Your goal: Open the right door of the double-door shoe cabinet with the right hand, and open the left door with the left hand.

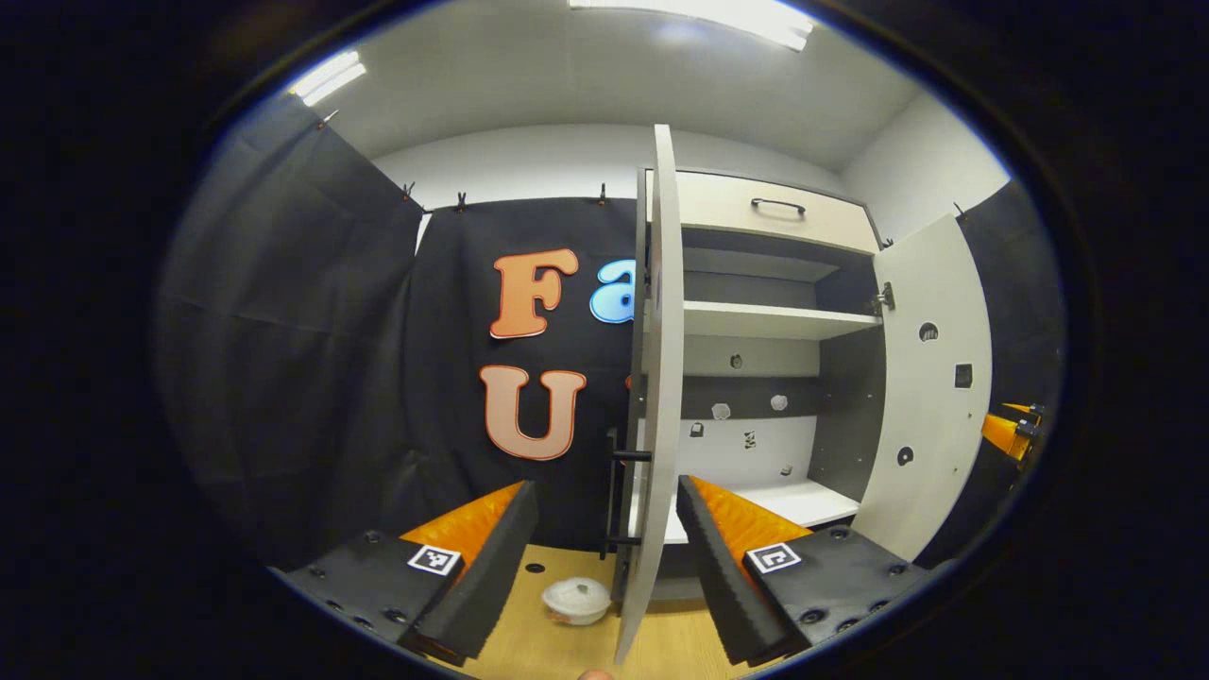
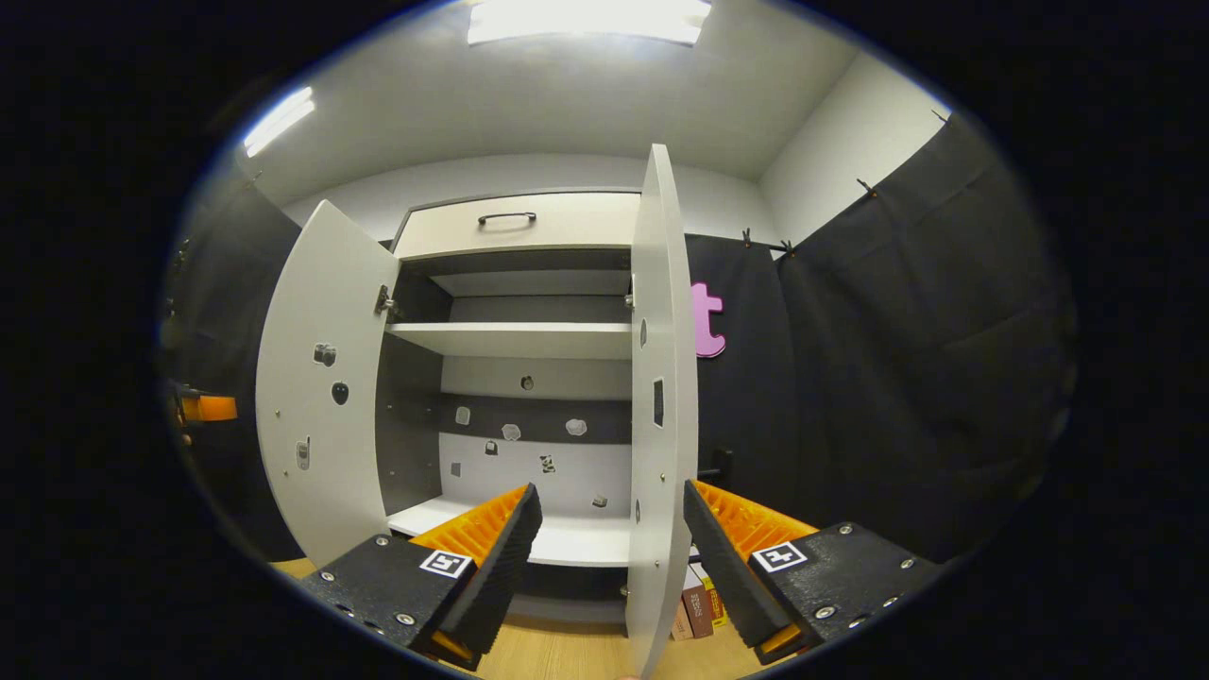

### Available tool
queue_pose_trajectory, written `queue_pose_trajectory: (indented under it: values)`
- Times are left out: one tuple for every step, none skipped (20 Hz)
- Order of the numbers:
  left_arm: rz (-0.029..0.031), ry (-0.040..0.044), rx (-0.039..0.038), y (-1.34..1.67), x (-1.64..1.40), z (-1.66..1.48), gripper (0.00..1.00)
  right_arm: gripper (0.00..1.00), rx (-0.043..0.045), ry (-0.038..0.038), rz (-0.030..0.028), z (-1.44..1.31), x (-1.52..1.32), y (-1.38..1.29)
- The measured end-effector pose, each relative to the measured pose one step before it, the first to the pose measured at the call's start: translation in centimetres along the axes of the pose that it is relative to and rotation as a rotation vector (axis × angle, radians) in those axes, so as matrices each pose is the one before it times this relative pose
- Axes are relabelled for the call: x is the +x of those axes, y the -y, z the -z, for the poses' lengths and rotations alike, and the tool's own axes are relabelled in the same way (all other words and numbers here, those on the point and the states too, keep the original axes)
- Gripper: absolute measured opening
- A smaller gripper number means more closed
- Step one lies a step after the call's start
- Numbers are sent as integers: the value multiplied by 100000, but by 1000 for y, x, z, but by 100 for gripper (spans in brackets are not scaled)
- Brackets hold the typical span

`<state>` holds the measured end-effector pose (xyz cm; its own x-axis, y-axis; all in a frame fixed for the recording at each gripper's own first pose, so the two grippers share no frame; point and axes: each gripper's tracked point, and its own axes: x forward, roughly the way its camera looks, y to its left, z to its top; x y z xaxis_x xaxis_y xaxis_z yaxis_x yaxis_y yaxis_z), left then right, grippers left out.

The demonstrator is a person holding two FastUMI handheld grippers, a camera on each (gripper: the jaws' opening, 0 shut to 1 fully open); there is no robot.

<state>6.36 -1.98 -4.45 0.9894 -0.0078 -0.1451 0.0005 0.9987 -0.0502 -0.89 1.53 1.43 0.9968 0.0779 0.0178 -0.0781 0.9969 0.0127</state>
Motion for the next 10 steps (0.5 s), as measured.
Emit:
queue_pose_trajectory:
  values:
    - [714, 243, 343, 218, -338, -188, 95, 92, -64, 39, -151, -146, -47, -178]
    - [260, 62, 74, 176, -141, -289, 95, 92, -337, -72, -387, -156, 31, -126]
    - [-408, 328, 898, -397, -287, -356, 95, 92, -64, 468, -527, -285, -78, -220]
    - [-1137, 267, -39, -538, -180, -289, 95, 92, 268, 357, -522, -292, 63, -283]
    - [-1841, 127, -1135, -836, -342, -334, 96, 92, 739, 349, -639, -71, -141, -238]
    - [-1783, 228, -1638, -848, -192, -473, 96, 92, 819, 252, -666, -124, -154, -261]
    - [-2431, 725, -631, -1028, -176, -492, 96, 92, 292, -162, -876, 104, -243, -262]
    - [-2859, 843, 240, -1225, -289, -464, 96, 92, -315, -214, -876, 123, -142, -178]
    - [-2023, 684, -202, -1092, -225, -389, 96, 92, -677, -179, -376, 38, -159, 5]
    - [-1696, 247, 245, -752, -312, -257, 95, 92, -854, 97, -133, -97, -129, 100]
